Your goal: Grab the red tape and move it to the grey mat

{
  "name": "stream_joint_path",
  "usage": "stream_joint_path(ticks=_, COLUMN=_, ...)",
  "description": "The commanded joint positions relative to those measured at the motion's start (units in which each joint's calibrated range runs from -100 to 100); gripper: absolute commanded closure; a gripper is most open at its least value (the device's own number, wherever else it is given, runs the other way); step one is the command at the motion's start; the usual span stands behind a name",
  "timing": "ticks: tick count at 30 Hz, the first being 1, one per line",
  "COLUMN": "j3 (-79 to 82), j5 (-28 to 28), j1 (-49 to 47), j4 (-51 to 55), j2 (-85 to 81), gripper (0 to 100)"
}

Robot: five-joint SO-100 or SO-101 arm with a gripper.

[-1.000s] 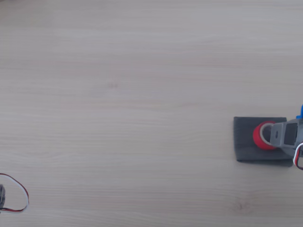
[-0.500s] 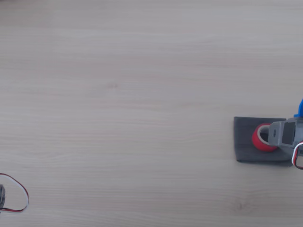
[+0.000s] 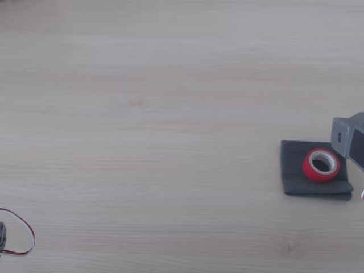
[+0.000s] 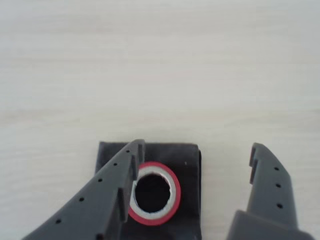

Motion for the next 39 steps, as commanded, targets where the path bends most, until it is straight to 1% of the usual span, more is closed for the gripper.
stream_joint_path(ticks=1, j3=2.8, j5=0.3, j1=-0.7, j4=-0.2, j2=-8.6, gripper=72)
stream_joint_path(ticks=6, j3=10.7, j5=0.3, j1=-0.3, j4=-0.2, j2=-19.4, gripper=87)
stream_joint_path(ticks=11, j3=20.3, j5=0.2, j1=-0.2, j4=-0.2, j2=-31.7, gripper=98)
stream_joint_path(ticks=14, j3=25.9, j5=-0.1, j1=-0.1, j4=-0.2, j2=-38.8, gripper=98)
stream_joint_path(ticks=17, j3=32.9, j5=-2.4, j1=0.4, j4=-0.2, j2=-45.6, gripper=98)
stream_joint_path(ticks=21, j3=43.2, j5=-2.3, j1=2.3, j4=-0.2, j2=-54.2, gripper=98)
stream_joint_path(ticks=24, j3=49.1, j5=-2.6, j1=1.6, j4=0.7, j2=-59.3, gripper=98)
stream_joint_path(ticks=33, j3=48.3, j5=-2.8, j1=1.8, j4=26.7, j2=-73.9, gripper=98)
stream_joint_path(ticks=39, j3=48.2, j5=-4.8, j1=1.5, j4=35.5, j2=-75.6, gripper=98)
